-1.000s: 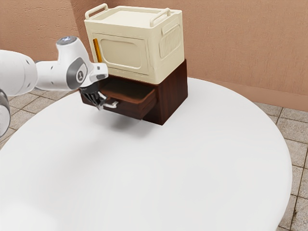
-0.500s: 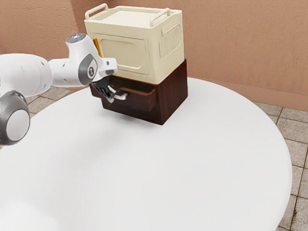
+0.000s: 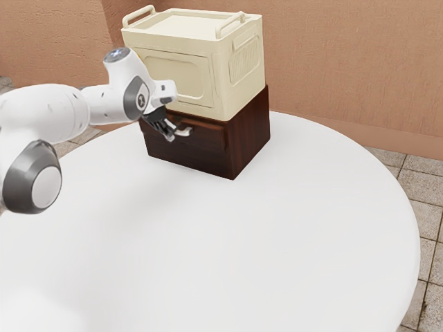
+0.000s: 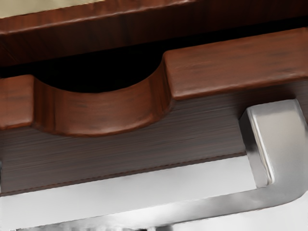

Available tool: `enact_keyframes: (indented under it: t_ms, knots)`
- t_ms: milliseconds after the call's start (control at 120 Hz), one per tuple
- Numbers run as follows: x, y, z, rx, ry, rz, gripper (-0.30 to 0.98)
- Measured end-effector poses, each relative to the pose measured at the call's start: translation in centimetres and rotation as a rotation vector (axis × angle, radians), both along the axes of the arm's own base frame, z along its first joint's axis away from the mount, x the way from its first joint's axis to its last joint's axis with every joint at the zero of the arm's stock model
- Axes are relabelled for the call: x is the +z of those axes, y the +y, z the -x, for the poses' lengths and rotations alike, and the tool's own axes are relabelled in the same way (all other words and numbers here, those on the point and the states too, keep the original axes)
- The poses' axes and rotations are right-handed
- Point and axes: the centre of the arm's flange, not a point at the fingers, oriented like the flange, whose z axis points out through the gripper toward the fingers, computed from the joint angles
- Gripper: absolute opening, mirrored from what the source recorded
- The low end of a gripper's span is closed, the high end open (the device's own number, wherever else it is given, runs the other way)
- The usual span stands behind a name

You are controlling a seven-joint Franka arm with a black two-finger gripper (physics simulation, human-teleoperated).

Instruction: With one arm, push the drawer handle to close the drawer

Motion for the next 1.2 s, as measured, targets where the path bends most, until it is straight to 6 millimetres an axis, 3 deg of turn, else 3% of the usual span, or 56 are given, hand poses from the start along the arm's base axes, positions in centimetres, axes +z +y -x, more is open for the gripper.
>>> enact_keyframes:
  t_ms: [317, 383, 433, 508, 675, 767, 850, 950, 1200]
  knots:
    - [0.5, -0.1, -0.9, -0.017, -0.022, -0.010, -0.11]
    - [0.4, -0.1, 0.2, -0.014, 0.005, 0.008, -0.10]
    - [1.6, 0.2, 3.2, 0.003, 0.040, 0.038, -0.10]
    - [6.6, -0.7, 8.5, -0.004, 0.071, 0.058, -0.10]
    - [19.7, -7.9, 16.7, -0.106, 0.152, 0.018, -0.07]
    - [23.3, -10.9, 20.0, -0.133, 0.202, -0.007, 0.12]
    - [24.0, -12.2, 21.4, -0.126, 0.254, -0.019, 0.29]
    - [24.2, -11.4, 22.2, -0.078, 0.299, -0.021, 0.44]
    - [24.4, -10.5, 23.0, 0.007, 0.349, -0.023, 0.61]
